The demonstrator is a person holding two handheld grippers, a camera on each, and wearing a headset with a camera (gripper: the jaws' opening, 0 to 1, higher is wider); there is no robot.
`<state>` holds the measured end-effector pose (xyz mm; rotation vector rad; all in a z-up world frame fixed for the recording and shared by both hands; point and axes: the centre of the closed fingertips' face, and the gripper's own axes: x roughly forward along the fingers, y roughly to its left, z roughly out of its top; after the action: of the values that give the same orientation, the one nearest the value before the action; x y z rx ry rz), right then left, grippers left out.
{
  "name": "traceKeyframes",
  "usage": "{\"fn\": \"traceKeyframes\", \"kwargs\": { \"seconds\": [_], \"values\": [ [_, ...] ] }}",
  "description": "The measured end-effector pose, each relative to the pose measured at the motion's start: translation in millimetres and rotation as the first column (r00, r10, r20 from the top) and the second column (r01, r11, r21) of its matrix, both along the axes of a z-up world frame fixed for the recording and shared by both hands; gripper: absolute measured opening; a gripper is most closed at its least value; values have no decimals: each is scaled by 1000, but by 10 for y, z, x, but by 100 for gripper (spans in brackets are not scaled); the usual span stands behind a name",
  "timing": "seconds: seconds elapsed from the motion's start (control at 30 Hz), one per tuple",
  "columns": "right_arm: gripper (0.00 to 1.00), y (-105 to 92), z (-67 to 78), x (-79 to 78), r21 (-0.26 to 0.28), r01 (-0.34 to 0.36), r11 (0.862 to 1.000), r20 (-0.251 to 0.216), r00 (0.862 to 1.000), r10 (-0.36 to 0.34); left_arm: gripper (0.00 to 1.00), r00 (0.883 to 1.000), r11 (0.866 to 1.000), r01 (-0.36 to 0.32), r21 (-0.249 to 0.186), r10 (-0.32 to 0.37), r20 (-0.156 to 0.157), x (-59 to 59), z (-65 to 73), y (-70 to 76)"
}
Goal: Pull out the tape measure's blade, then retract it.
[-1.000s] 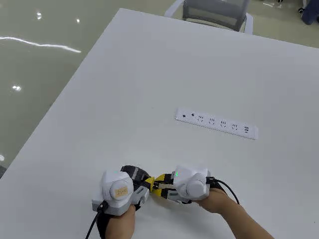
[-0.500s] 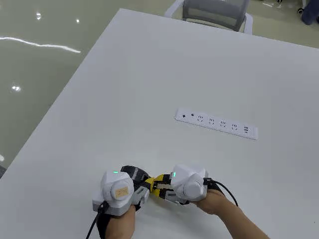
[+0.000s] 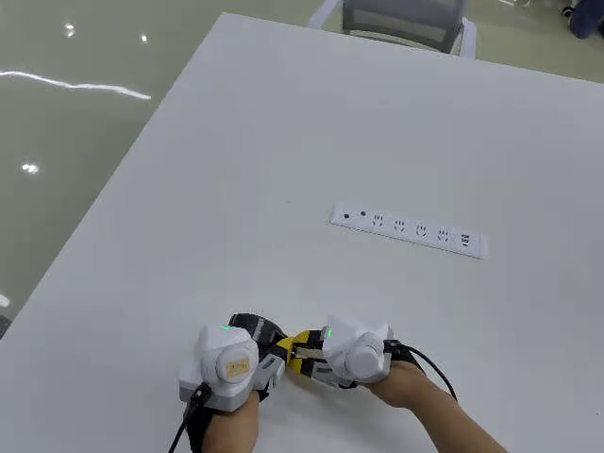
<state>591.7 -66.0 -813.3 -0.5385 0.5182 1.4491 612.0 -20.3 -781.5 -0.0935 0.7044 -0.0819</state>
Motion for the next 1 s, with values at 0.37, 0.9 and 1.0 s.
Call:
{"fn": "traceKeyframes", "kwargs": {
  "seconds": [0.37,0.9,1.0],
  "values": [
    [16,-7,-5,-5,5,31,1000,-22,999,-31,60,1000,1000,-1,3,1,1,-1,-7,5],
    [14,-57,4,-16,16,38,999,-26,999,-38,61,1000,1000,-3,3,3,-1,2,-8,4],
    [14,-54,1,-14,20,44,999,-32,999,-43,60,1000,1000,-4,3,4,-2,-2,-4,4]
  ]
}}
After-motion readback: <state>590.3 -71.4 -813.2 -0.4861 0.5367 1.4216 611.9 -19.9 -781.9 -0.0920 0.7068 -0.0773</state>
